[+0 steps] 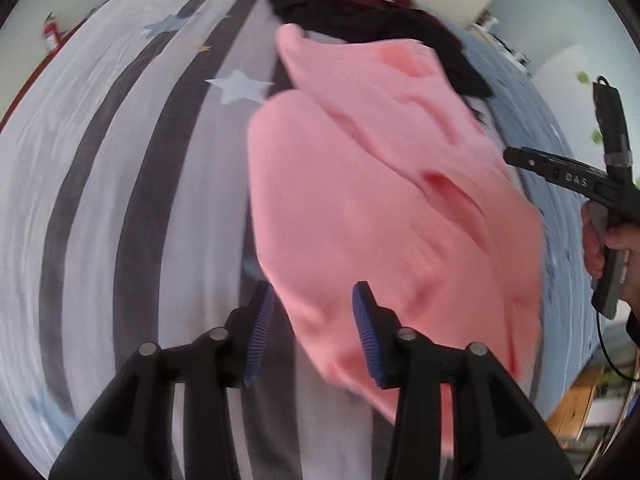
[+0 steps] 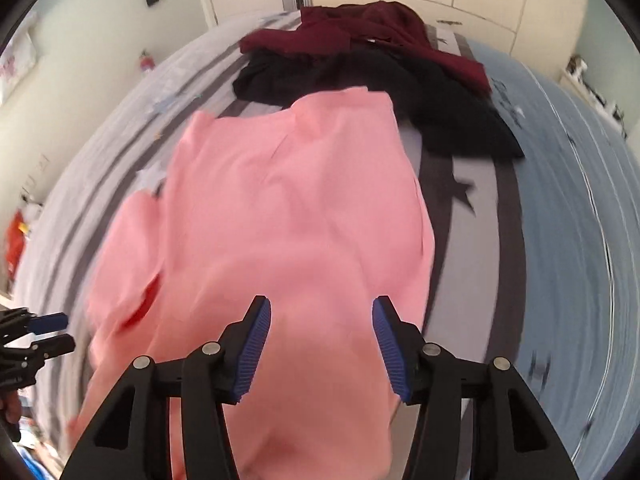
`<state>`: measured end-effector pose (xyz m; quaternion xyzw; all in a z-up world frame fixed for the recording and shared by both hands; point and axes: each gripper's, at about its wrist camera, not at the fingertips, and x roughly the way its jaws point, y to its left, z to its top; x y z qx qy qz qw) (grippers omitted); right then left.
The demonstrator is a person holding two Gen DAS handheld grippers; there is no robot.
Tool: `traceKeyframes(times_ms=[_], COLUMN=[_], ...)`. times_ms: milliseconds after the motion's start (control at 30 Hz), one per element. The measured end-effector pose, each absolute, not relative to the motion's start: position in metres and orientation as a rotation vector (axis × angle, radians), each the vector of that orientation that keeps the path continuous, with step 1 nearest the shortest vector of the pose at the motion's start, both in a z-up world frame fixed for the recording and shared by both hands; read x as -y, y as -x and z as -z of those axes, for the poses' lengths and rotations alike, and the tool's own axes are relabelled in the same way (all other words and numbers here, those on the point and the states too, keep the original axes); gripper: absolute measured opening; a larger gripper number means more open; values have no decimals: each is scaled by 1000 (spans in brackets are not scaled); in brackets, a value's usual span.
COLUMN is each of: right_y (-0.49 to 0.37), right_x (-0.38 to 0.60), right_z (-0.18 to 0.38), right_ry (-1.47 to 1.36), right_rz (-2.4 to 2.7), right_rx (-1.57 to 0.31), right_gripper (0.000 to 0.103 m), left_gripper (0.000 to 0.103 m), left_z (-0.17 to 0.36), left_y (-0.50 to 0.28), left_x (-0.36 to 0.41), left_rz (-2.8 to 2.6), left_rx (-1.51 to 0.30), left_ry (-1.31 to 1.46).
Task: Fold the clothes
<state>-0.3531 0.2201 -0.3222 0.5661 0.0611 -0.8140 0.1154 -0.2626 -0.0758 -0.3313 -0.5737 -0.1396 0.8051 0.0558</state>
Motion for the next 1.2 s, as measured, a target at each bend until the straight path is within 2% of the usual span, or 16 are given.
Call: traceKeyframes(times_ms=[100, 200, 233, 267, 300, 367, 433, 733, 900, 967, 1033, 1167, 1200], right_y=[379, 380, 381, 379, 376, 371, 366, 327, 265, 242, 223, 194, 192], right_x=[-212, -219, -221, -222, -222, -223, -227, -283, -338, -355, -359, -350, -349], right_z=[325, 341, 346, 348, 350, 351, 343, 271, 269, 276, 291, 305, 302], right_ry=[-1626, -1682, -1700, -1708, -1711, -1709, -1688, -1570, -1704, -1783, -1865, -1904, -1885], right_rz=[2387, 2326, 2306, 2294, 2286, 2279, 2304, 2539, 2614, 2613, 2564, 2495, 2505], right_rx=[-204, -176, -166, -171, -183, -201, -191, 34, 135, 161, 158, 127, 133], right_gripper=[49, 49, 49, 43, 24, 8, 4, 3, 2, 2, 2, 6, 7], left_gripper=[48, 47, 33, 20, 3, 2, 2, 2, 2, 7, 8, 18, 24], left_z=[348, 359, 363, 366, 365, 356, 340, 267, 283, 294, 295, 259, 252], left_y=[285, 297, 300, 304, 305, 303, 295, 239, 214, 207, 206, 213, 219], left_x=[82, 78, 77, 76, 80, 95, 114, 203, 233, 233, 223, 182, 171], left_rz=[-2440, -2394, -2379, -2363, -2363, -2378, -2425, -2651, -2729, -2704, -2712, -2801, -2793], left_rx=[453, 421, 410, 399, 419, 492, 531, 628, 668, 658, 636, 510, 494], left_ry=[1775, 1793, 1798, 1804, 1794, 1755, 1709, 1647, 1801, 1895, 1917, 1672, 1614])
